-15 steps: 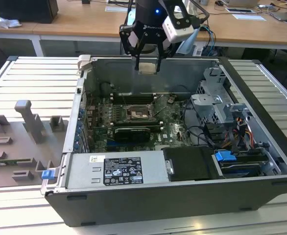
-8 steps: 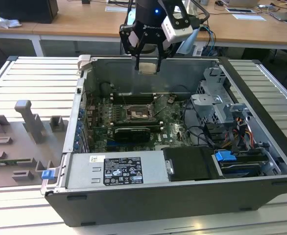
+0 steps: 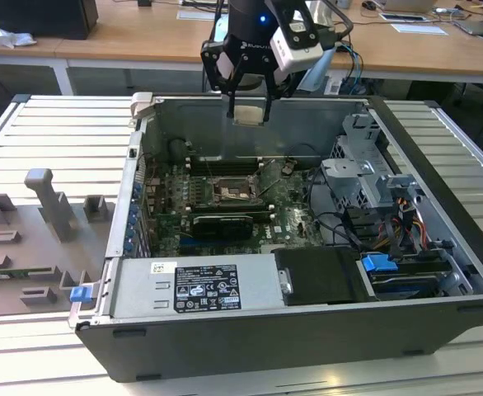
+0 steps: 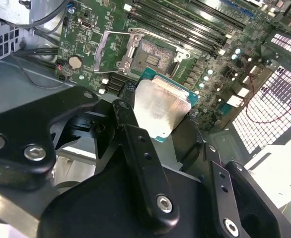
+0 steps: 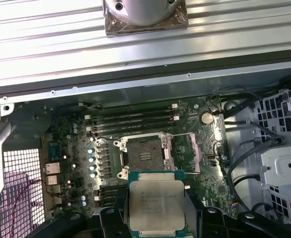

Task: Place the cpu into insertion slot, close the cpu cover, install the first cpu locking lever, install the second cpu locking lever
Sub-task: 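Place the cpu into insertion slot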

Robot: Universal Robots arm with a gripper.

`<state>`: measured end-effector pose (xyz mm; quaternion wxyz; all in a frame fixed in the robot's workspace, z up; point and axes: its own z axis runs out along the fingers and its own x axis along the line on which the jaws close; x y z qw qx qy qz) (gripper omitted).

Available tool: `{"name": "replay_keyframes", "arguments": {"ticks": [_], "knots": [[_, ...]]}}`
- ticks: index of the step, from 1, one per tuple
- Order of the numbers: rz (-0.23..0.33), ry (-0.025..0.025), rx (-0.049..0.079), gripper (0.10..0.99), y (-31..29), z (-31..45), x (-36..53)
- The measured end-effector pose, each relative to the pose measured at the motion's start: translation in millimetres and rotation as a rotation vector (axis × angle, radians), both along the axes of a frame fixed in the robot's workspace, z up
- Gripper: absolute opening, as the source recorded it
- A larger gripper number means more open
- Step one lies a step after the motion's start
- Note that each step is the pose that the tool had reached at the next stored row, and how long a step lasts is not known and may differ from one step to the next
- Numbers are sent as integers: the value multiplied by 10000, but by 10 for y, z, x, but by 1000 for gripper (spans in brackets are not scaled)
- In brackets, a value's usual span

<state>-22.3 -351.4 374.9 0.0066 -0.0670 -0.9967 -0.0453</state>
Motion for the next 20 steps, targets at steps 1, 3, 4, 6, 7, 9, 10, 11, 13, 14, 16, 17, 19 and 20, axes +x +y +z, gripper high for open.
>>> {"name": "replay_keyframes", "arguments": {"ticks": [1, 3, 4, 6, 7, 9, 10, 11, 13, 14, 16, 17, 19, 20], "knots": [[-30, 0, 0, 541, 0, 0, 0], [-132, 1, -1, 541, 0, 0, 0], [-164, 0, 0, 541, 0, 0, 0], [-256, 0, 0, 541, 0, 0, 0], [-285, 1, -1, 541, 0, 0, 0], [-391, 0, 0, 541, 0, 0, 0], [-464, 0, 0, 541, 0, 0, 0], [-510, 0, 0, 541, 0, 0, 0], [-592, 0, 0, 541, 0, 0, 0], [-625, 0, 0, 541, 0, 0, 0], [-741, 0, 0, 541, 0, 0, 0], [-763, 0, 0, 541, 0, 0, 0], [-829, 1, 0, 541, 0, 0, 0], [-891, 0, 0, 541, 0, 0, 0]]}}
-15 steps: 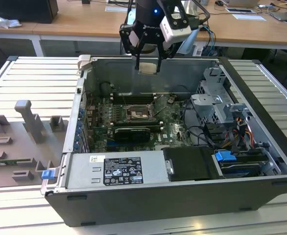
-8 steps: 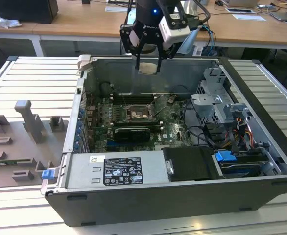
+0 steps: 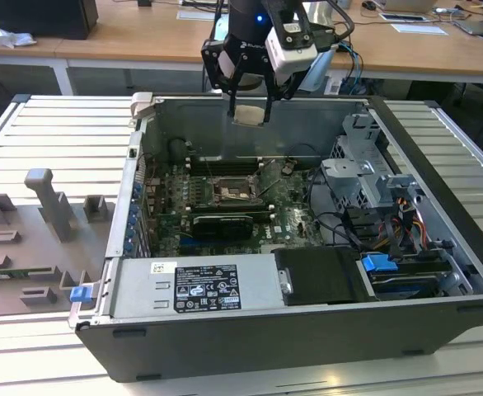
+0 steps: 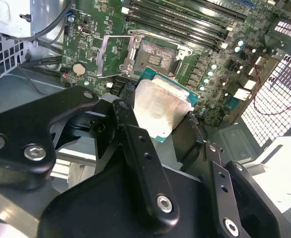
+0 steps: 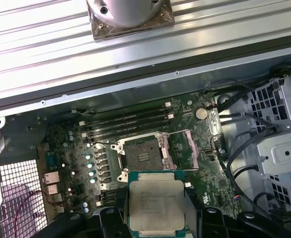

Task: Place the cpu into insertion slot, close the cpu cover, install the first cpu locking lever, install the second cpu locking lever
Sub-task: 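Place the cpu into insertion slot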

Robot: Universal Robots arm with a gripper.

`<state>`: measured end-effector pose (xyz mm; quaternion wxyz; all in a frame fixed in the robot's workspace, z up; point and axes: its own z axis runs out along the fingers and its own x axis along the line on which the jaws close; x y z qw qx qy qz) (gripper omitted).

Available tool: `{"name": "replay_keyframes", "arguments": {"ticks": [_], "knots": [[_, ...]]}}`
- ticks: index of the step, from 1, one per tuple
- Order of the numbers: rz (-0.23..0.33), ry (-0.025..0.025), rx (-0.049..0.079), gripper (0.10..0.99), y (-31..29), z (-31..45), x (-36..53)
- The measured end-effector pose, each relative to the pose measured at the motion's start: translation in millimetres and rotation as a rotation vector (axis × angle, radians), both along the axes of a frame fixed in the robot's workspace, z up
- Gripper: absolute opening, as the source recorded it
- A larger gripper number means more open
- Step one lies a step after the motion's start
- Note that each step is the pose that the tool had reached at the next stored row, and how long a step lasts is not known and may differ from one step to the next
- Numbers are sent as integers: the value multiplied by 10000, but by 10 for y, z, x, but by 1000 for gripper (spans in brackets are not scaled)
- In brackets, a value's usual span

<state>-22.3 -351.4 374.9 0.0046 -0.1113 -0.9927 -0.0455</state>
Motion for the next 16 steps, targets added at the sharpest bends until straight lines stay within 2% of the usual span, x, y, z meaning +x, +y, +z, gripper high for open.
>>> {"name": "replay_keyframes", "arguments": {"ticks": [16], "knots": [[-645, 0, -1, 541, 0, 0, 0]]}}
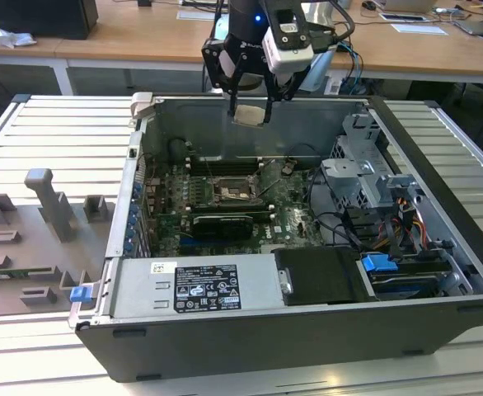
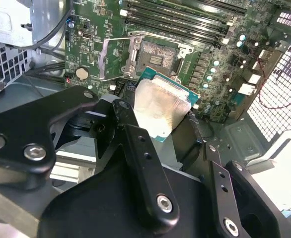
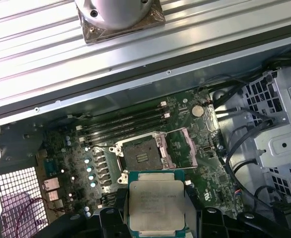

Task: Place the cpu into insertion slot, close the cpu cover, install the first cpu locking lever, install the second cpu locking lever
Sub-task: 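Place the cpu into insertion slot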

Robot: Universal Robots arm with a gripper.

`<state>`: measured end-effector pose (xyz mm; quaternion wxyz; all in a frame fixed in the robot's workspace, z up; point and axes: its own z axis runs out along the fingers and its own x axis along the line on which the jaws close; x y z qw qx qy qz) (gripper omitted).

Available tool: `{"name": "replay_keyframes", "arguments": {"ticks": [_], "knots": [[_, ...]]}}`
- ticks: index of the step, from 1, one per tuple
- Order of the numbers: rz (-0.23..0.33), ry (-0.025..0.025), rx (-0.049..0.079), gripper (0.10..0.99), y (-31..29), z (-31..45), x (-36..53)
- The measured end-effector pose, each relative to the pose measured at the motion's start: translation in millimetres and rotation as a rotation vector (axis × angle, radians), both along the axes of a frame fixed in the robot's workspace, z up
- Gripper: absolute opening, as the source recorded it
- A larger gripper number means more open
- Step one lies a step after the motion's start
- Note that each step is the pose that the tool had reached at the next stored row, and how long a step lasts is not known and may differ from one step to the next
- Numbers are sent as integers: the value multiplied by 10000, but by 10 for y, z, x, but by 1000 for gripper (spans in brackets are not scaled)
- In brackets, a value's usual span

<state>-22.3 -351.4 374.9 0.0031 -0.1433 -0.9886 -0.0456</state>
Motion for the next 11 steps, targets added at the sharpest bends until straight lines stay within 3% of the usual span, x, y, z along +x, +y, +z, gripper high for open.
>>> {"name": "replay_keyframes", "arguments": {"ticks": [11], "knots": [[-504, 0, -13, 541, 0, -1, 0]]}}
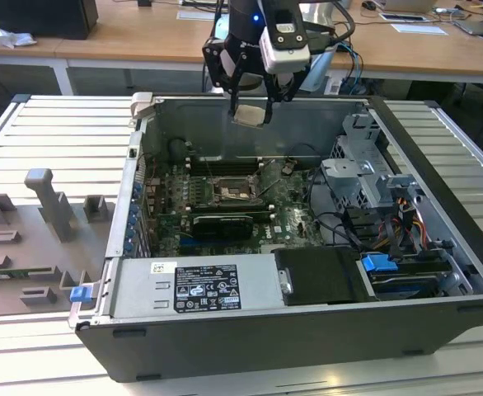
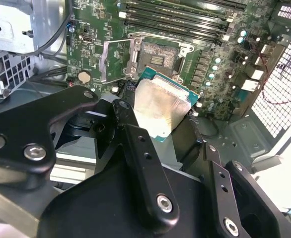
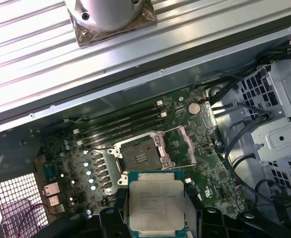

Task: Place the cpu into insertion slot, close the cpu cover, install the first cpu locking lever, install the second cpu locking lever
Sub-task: 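Place the cpu into insertion slot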

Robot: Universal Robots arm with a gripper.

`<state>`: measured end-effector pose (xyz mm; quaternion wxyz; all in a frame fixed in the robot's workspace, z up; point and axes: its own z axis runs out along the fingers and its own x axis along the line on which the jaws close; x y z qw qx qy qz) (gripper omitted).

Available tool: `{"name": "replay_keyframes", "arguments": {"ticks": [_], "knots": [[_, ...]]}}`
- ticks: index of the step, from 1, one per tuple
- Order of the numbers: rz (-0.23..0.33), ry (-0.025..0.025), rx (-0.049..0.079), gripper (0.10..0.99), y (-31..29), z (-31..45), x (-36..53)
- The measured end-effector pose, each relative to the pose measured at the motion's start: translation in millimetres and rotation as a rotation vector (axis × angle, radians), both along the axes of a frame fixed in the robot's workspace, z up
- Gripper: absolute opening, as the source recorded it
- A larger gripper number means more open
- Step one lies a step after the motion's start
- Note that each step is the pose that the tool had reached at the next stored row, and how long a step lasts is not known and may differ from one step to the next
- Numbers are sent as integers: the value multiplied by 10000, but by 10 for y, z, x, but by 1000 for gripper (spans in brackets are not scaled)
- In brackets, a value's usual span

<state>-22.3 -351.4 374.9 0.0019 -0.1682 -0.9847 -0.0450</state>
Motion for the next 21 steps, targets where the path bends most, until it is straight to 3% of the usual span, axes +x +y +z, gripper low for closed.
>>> {"name": "replay_keyframes", "arguments": {"ticks": [21], "knots": [[-1260, 0, -13, 541, 0, -2, 0]]}}
